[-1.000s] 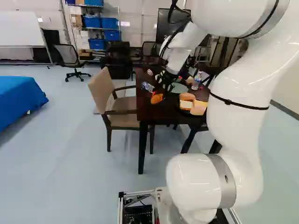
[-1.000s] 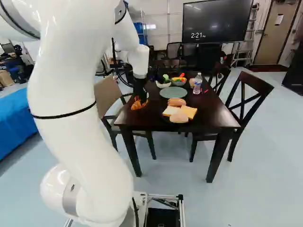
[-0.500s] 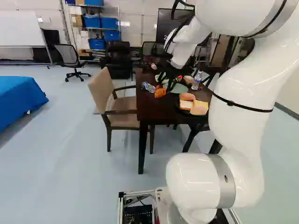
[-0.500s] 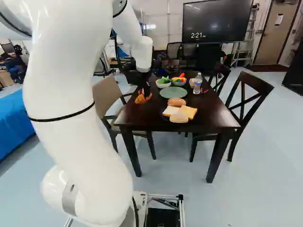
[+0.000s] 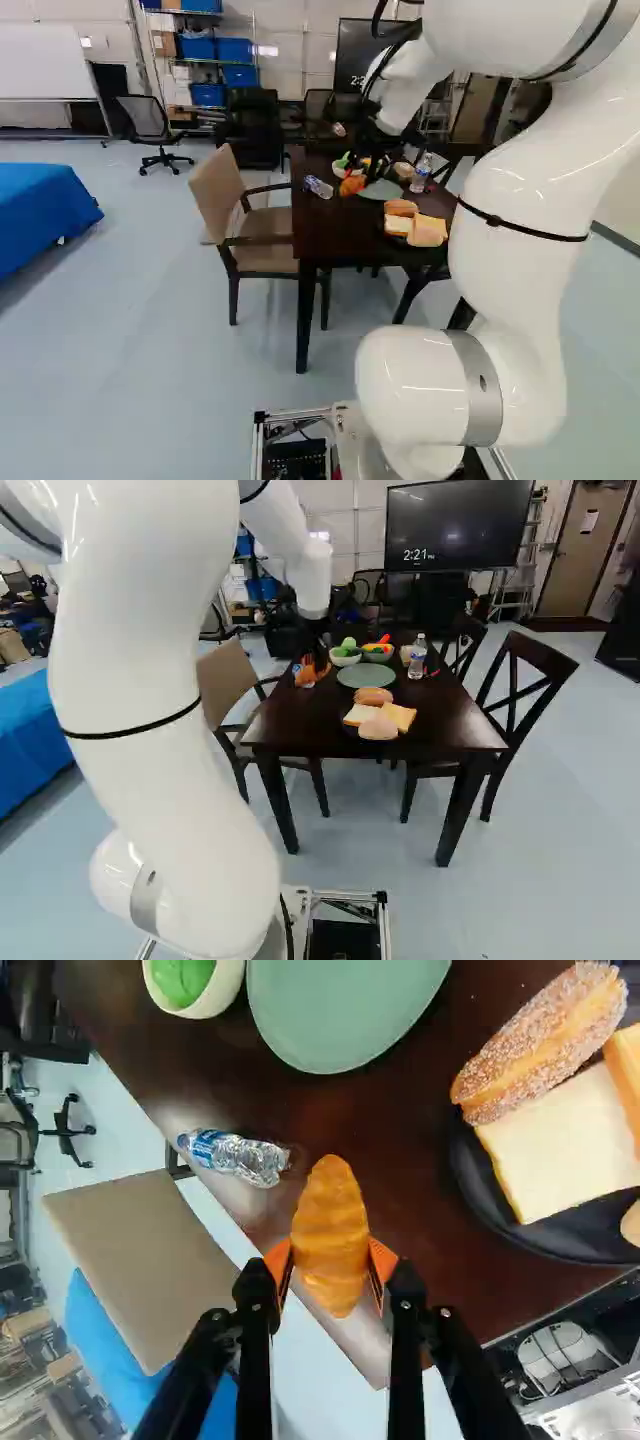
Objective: Move the croissant to the empty plate
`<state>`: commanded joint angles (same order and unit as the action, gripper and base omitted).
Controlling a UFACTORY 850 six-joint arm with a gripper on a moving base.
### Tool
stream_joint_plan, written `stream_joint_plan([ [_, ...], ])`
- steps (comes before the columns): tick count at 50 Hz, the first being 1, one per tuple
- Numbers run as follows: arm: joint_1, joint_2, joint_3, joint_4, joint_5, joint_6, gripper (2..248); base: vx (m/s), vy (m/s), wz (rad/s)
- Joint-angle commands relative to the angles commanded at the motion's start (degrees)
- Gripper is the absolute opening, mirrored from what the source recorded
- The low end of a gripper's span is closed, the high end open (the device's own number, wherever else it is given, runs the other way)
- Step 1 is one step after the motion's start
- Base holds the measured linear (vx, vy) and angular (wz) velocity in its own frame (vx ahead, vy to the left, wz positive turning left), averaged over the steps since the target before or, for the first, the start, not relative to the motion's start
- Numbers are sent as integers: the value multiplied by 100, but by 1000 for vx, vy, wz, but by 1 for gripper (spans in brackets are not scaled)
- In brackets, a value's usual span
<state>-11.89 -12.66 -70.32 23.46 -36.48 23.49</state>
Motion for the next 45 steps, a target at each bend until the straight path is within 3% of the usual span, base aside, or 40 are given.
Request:
stream_joint_plan([
  [45, -505, -890, -1203, 0, 0, 0, 119, 0, 0, 0],
])
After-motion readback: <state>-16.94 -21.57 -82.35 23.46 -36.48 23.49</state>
